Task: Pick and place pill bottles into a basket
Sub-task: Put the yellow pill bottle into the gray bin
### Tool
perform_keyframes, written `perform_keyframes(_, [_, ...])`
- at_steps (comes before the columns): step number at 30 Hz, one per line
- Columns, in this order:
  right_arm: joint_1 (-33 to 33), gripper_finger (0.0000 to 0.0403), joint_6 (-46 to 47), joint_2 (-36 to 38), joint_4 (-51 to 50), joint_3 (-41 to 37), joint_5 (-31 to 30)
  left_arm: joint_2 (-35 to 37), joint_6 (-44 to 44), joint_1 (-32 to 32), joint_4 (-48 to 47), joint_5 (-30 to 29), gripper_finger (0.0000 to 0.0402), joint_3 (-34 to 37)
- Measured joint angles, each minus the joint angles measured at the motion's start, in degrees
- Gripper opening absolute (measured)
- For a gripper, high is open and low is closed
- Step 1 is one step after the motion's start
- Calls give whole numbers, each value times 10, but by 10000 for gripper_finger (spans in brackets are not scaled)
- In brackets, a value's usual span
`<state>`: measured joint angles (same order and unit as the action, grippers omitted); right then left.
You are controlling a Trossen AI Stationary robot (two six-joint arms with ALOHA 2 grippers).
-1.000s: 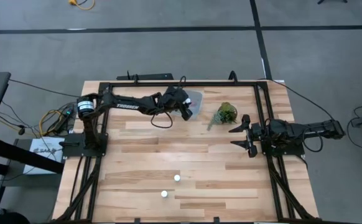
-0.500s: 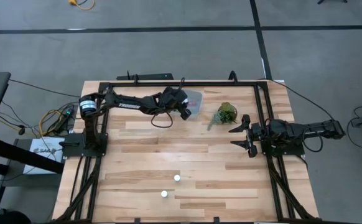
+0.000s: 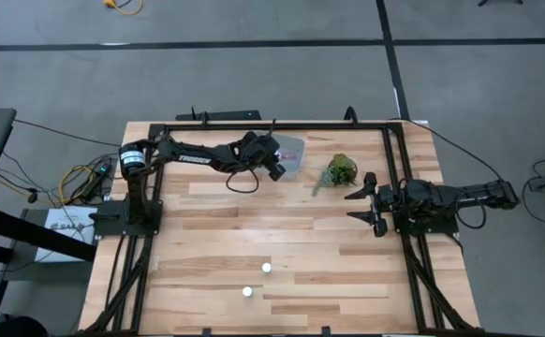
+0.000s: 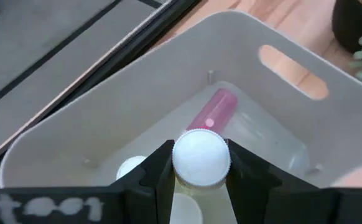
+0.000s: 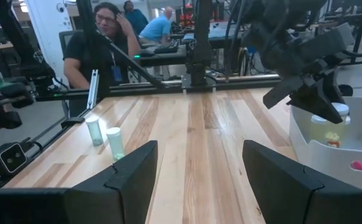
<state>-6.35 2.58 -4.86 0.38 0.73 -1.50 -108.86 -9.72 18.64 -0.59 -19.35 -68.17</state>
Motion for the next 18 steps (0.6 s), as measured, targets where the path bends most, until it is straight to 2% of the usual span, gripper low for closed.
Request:
perform_keyframes(9, [0,230,0,0,0,0,0,0,-26,6,80,13,106,55])
perform_keyframes(18, [0,230,0,0,0,0,0,0,-25,7,109,37,108,58])
